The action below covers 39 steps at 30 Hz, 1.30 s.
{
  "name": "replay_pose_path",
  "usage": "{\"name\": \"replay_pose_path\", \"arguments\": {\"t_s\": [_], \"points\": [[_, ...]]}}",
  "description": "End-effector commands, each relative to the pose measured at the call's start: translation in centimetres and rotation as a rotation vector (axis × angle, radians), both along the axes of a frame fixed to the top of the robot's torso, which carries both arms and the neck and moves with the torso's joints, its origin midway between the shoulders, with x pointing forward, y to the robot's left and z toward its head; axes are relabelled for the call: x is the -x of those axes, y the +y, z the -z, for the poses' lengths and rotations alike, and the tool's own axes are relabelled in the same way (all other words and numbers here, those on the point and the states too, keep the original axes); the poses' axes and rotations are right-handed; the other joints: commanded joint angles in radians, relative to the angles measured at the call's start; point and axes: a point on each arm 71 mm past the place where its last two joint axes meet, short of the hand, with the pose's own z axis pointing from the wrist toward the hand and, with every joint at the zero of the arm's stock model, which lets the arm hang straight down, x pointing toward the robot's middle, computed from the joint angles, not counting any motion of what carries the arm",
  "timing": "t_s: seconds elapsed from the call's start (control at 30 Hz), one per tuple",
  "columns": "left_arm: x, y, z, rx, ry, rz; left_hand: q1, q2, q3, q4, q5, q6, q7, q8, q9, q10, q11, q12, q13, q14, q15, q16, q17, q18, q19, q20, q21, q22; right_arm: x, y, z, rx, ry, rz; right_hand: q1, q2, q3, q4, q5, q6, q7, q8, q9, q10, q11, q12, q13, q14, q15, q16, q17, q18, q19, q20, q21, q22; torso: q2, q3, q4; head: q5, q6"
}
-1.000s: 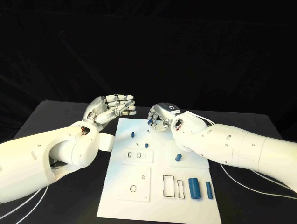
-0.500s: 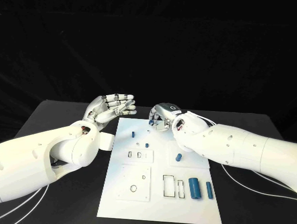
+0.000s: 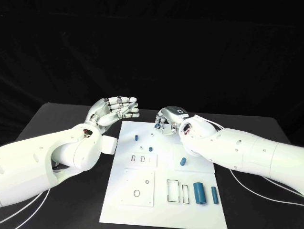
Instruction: Assemble the parts on the task board
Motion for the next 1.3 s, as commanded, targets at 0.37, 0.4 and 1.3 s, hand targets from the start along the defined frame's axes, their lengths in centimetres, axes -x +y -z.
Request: {"name": "replay_pose_path", "arguments": {"t_s": [0.37, 0.4, 1.3], "points": [[-0.14, -0.15, -0.16, 0.003, -0.009, 0.015, -0.001, -0.012, 0.006, 0.0, -0.006, -0.008, 0.048, -0.005, -0.001, -0.002, 0.005, -0.007, -0.001, -0.007, 0.0, -0.004, 0.001, 0.012, -0.006, 0.005, 0.004, -0.001, 0.52, 1.12, 0.63, 0.009, 0.024, -0.032, -0.011, -0.007, -0.003, 0.0, -0.006, -0.01, 0.002, -0.002, 0.001, -0.011, -0.002, 0.001, 0.001, 0.058, 0.005, 0.007, 0.007, -0.003, -0.009, 0.003, -0.007, -0.002, 0.001, -0.0024, 0.0012, -0.003, 0.004], [-0.14, -0.16, -0.16, 0.003, -0.009, 0.015, -0.001, -0.012, 0.006, 0.0, -0.006, -0.008, 0.048, -0.005, -0.001, -0.002, 0.005, -0.007, -0.001, -0.007, 0.0, -0.004, 0.001, 0.012, -0.006, 0.005, 0.004, -0.001, 0.52, 1.12, 0.63, 0.009, 0.024, -0.032, -0.011, -0.007, -0.003, 0.0, -0.006, -0.01, 0.002, -0.002, 0.001, -0.011, -0.002, 0.001, 0.001, 0.058, 0.005, 0.007, 0.007, -0.003, -0.009, 0.003, -0.007, -0.002, 0.001, -0.0027, 0.0012, -0.003, 0.004], [-0.29, 0.07, -0.09, 0.0, -0.006, 0.009, -0.003, -0.013, 0.008, -0.002, -0.006, -0.011, 0.049, -0.006, -0.002, -0.004, 0.006, -0.01, -0.002, -0.01, 0.001, -0.005, 0.002, 0.012, -0.008, 0.005, 0.004, -0.002, 0.33, 0.21, 0.61, 0.009, 0.026, -0.002, -0.01, -0.045, -0.166, 0.031, -0.02, -0.186, 0.039, -0.125, -0.015, -0.211, 0.037, 0.017, -0.052, 0.022, 0.038, -0.063, -0.13, 0.032, -0.101, 0.034, -0.139, -0.164, 0.0, -0.0018, -0.0002, -0.002, -0.001]]}}
